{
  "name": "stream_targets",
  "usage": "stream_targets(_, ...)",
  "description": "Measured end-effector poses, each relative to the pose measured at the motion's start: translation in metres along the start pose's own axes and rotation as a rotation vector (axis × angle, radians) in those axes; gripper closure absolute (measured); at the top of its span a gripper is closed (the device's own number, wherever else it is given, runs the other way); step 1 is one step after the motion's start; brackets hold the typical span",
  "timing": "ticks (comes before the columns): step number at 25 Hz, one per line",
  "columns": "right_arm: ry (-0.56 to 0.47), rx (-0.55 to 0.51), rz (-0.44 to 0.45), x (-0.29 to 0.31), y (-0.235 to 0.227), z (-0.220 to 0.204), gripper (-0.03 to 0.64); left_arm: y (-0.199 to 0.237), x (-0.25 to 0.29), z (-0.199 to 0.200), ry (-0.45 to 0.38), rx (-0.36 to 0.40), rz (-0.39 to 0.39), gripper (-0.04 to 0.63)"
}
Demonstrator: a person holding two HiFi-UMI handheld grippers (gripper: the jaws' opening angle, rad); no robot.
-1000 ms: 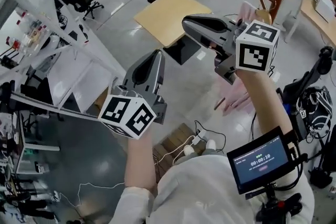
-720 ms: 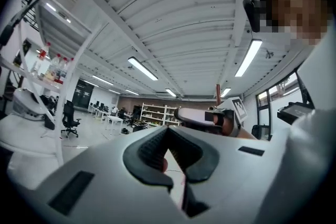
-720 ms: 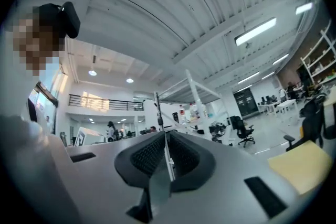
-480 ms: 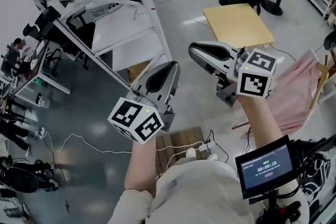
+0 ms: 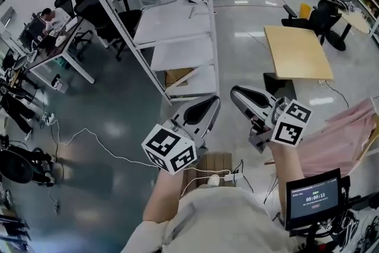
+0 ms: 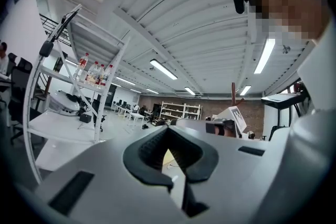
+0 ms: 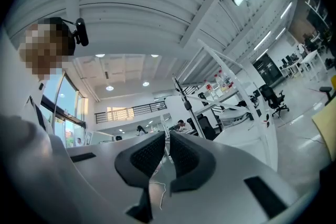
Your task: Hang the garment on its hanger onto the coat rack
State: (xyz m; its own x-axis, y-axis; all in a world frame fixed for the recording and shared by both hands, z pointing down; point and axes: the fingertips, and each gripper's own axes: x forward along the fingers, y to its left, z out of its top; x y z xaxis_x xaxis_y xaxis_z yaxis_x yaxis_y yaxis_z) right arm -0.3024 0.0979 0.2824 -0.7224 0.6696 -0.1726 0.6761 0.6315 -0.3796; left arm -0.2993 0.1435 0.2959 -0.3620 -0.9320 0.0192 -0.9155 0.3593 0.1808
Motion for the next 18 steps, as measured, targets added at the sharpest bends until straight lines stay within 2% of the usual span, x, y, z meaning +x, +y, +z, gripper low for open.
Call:
stream_targets(6,0.0,0.017,-0.028,-0.01,0.003,-0.024,0.578,-0.01,-0.014,-0.018,-0.037,-0.117,-0.103,0.591)
stream_targets(11,-0.001,-0.006,-0.102,-0.026,-0.005,-0.041,0.578,0.001,-0.01,-0.04,-0.033,-0.176,-0.051,0.591)
stream_targets(14,-0.026,0.027,-0.113,-0.029,-0.011,-0.042,0.578,0.009,-0.004,-0.048,-0.008,-0.178,-0.013,0.591)
stream_targets(18,-0.032,0.04,-0.119,-0.035,-0.014,-0.042,0.578,0.007,0.004,-0.049,0.004,-0.166,-0.011,0.591)
